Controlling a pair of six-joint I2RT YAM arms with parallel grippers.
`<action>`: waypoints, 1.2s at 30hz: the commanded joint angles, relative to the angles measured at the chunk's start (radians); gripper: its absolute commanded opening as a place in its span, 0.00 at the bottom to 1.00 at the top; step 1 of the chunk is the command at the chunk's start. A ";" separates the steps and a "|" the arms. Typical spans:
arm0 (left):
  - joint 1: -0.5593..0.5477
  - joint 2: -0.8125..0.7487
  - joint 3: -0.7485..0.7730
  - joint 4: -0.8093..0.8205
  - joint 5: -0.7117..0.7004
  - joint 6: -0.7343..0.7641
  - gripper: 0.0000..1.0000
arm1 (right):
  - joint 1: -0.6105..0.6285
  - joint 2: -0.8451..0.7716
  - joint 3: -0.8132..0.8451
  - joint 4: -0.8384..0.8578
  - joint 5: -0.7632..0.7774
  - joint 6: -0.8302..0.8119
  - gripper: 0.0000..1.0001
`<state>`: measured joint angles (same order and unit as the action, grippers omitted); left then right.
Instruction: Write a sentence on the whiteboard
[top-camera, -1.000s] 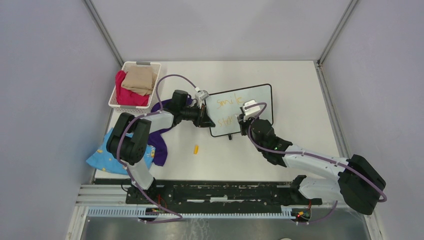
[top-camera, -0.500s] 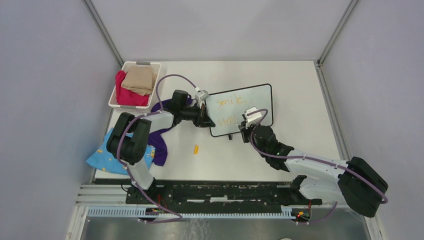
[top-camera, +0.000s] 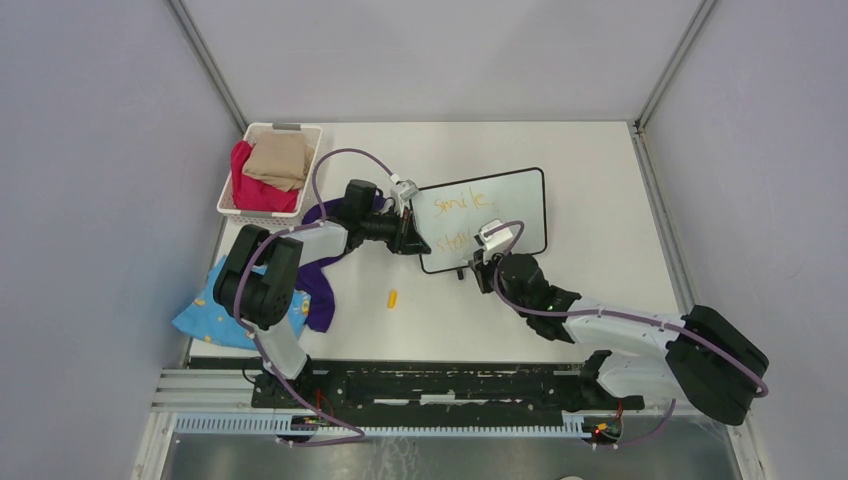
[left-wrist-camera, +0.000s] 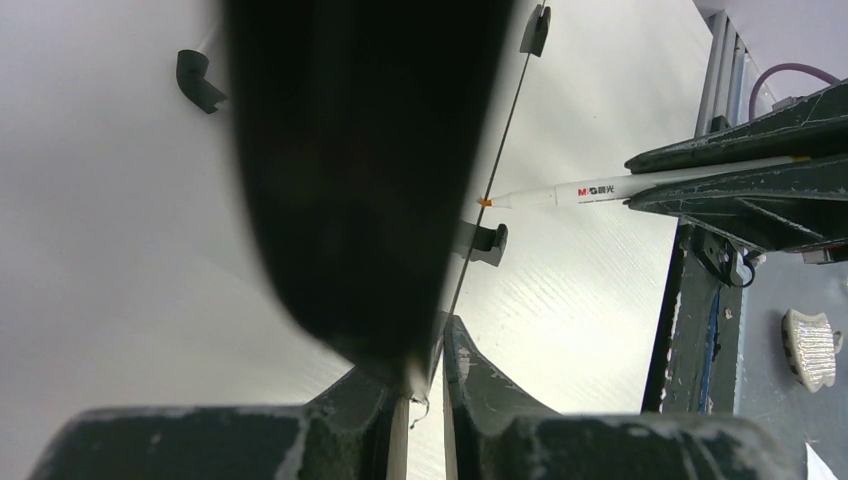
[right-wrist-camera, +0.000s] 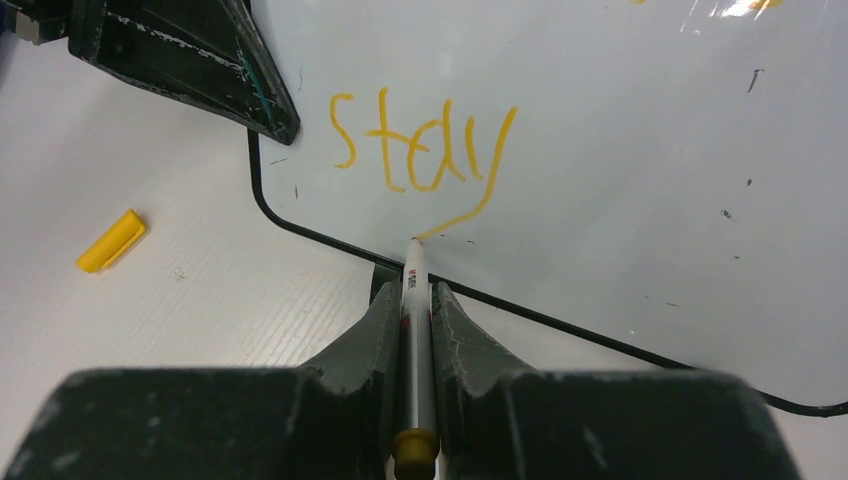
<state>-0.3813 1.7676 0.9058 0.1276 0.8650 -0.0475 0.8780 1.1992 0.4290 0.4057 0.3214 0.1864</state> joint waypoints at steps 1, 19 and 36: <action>-0.043 0.055 -0.015 -0.146 -0.123 0.104 0.02 | -0.003 -0.046 0.032 0.021 0.049 -0.005 0.00; -0.044 0.061 -0.012 -0.147 -0.135 0.100 0.02 | -0.062 -0.236 0.024 0.006 0.147 -0.093 0.00; -0.044 0.062 -0.011 -0.152 -0.136 0.103 0.02 | -0.062 -0.137 0.087 0.029 0.123 -0.096 0.00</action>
<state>-0.3851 1.7725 0.9173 0.1131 0.8635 -0.0429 0.8162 1.0508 0.4675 0.3805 0.4419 0.0990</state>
